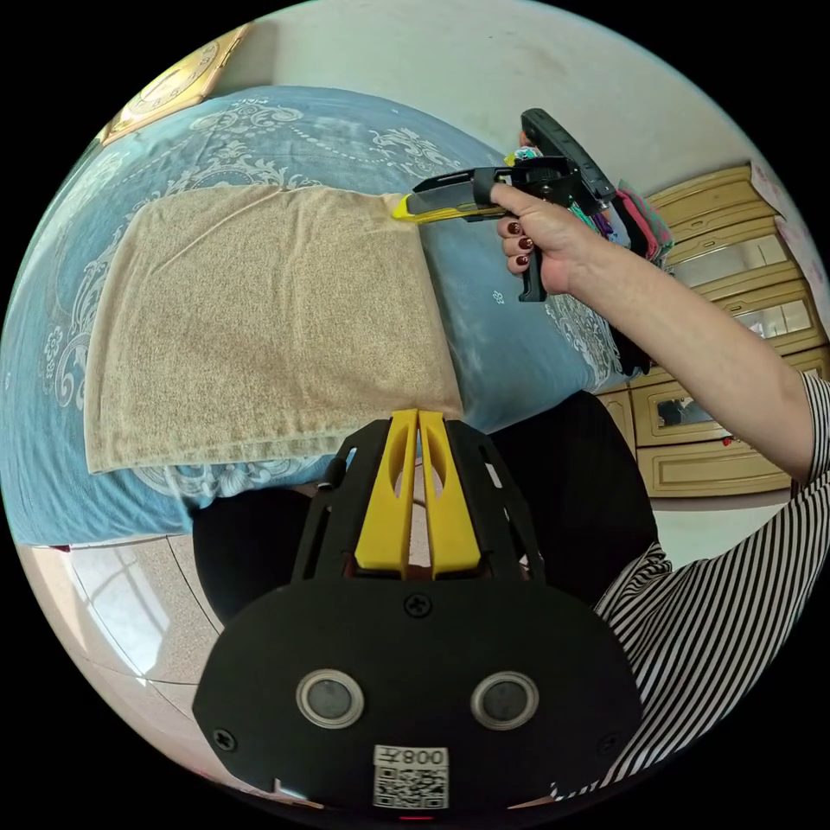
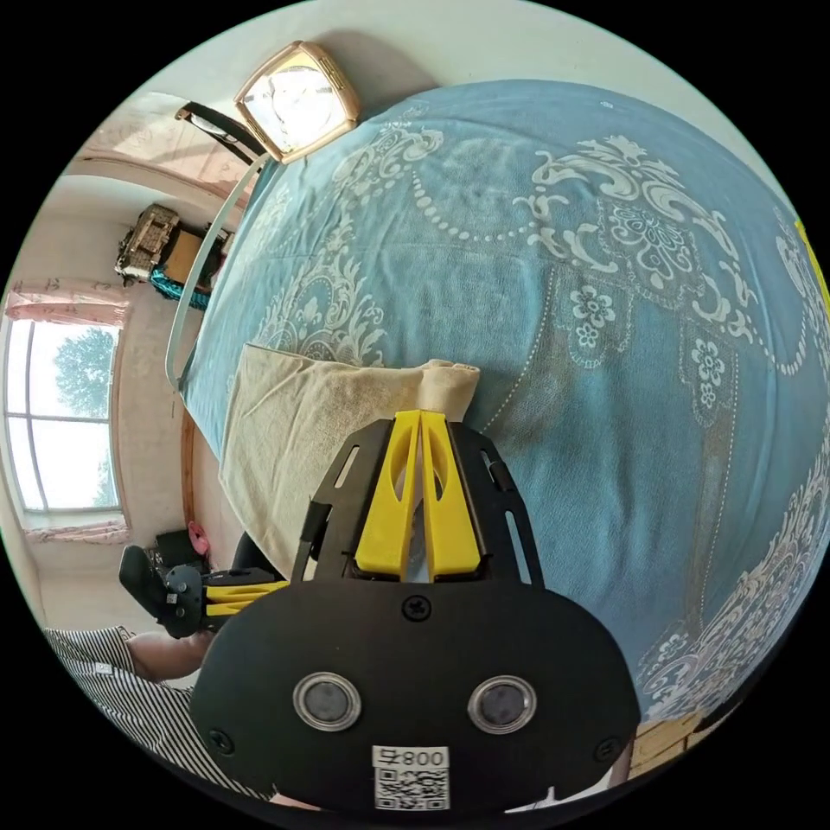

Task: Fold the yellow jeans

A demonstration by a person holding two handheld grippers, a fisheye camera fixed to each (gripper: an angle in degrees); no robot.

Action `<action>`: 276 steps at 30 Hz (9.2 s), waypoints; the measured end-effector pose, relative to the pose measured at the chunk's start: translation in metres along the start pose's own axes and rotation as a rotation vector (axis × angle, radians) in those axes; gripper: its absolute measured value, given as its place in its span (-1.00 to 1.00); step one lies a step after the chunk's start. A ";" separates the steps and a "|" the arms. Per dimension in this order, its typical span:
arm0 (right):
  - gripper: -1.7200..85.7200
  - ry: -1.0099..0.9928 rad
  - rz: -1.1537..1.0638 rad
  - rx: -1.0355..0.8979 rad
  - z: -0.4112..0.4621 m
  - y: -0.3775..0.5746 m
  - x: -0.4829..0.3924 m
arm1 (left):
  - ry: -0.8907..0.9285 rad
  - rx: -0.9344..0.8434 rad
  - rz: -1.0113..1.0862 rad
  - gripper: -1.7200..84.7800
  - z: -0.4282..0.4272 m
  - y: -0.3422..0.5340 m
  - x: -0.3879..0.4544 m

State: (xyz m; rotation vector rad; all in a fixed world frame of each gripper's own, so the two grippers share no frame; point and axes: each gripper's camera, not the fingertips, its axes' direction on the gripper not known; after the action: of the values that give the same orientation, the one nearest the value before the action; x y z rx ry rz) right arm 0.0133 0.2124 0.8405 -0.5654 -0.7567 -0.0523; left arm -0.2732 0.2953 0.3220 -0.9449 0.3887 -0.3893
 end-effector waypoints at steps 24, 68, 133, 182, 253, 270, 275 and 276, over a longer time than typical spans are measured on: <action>-0.80 -0.699 0.257 -0.103 0.001 0.169 0.125 | 0.394 0.007 -0.247 -0.87 0.078 -0.014 -0.034; -0.85 -0.906 0.350 -0.070 0.040 0.133 0.115 | 0.403 0.127 -0.241 -0.93 0.072 0.065 -0.150; -0.91 -0.886 0.286 -0.012 -0.056 0.178 0.024 | 0.823 0.647 -0.935 -0.79 -0.047 0.190 -0.339; -0.92 -0.972 0.318 0.856 -0.528 0.670 0.346 | 0.947 0.165 -0.205 -0.79 0.088 -0.387 0.389; -0.96 0.406 0.835 0.792 -0.809 0.862 0.490 | -0.151 -0.026 0.879 -0.96 0.508 -0.680 1.229; -0.96 0.399 0.522 0.694 -0.814 0.800 0.353 | -0.124 0.007 0.903 -0.96 0.508 -0.652 1.230; -0.96 0.316 0.540 0.707 -0.846 0.792 0.348 | -0.100 -0.001 0.893 -0.96 0.505 -0.651 1.224; -0.96 0.313 0.535 0.731 -0.853 0.792 0.346 | -0.093 -0.005 0.887 -0.96 0.503 -0.652 1.223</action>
State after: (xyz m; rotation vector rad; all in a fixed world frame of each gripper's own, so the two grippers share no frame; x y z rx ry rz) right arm 1.0013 0.5102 0.2004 -0.0382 -0.2604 0.5982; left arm 0.9273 -0.2864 0.9498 -0.7071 0.6759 0.4623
